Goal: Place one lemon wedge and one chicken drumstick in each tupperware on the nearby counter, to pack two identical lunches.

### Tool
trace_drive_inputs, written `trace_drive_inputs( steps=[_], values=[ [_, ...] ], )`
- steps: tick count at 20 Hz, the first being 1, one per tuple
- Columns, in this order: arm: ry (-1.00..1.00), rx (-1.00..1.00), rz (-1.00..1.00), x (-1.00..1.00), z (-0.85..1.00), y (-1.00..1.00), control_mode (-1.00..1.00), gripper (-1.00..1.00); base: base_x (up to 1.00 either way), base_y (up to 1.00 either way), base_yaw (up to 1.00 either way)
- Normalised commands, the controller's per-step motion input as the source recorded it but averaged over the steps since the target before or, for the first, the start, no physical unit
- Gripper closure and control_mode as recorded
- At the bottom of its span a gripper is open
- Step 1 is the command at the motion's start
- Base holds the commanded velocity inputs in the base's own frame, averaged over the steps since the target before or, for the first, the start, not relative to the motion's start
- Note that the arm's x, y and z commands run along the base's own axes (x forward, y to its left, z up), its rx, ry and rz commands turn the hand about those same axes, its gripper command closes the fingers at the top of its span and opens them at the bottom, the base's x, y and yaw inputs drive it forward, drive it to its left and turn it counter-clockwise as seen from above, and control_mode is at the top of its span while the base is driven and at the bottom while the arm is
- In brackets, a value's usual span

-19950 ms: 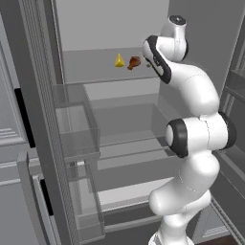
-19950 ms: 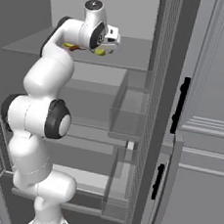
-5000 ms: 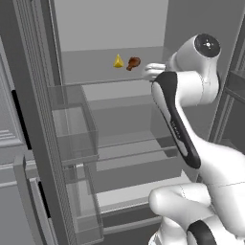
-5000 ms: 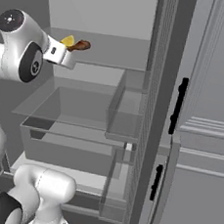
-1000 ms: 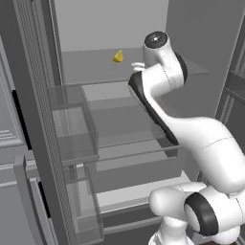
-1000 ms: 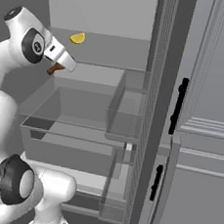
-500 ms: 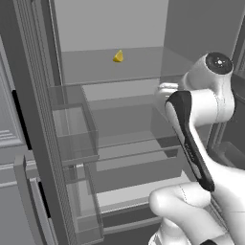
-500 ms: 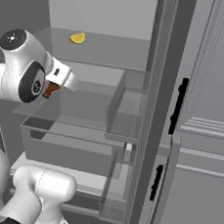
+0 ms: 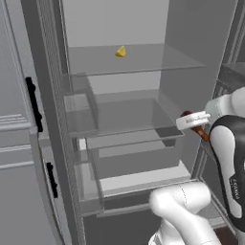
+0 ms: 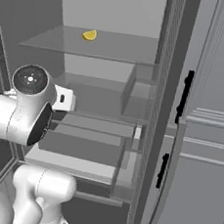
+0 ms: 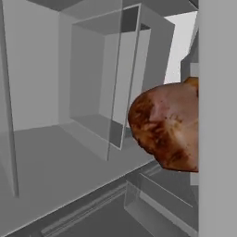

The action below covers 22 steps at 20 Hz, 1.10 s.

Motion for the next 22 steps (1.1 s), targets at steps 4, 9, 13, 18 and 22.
trace_drive_inputs(
  steps=[4,9,13,18,22],
  values=[
    [0.0,0.0,0.0,0.0,0.0,0.0,1.0,1.0,-1.0,0.16,0.1],
    [0.0,0.0,0.0,0.0,0.0,0.0,1.0,1.0,-1.0,0.44,0.17],
    [0.0,0.0,0.0,0.0,0.0,0.0,1.0,1.0,-0.99,0.85,0.34],
    [0.0,0.0,0.0,0.0,0.0,0.0,1.0,1.0,-0.34,1.0,0.53],
    [0.0,0.0,0.0,0.0,0.0,0.0,1.0,1.0,0.7,0.95,0.46]
  ],
)
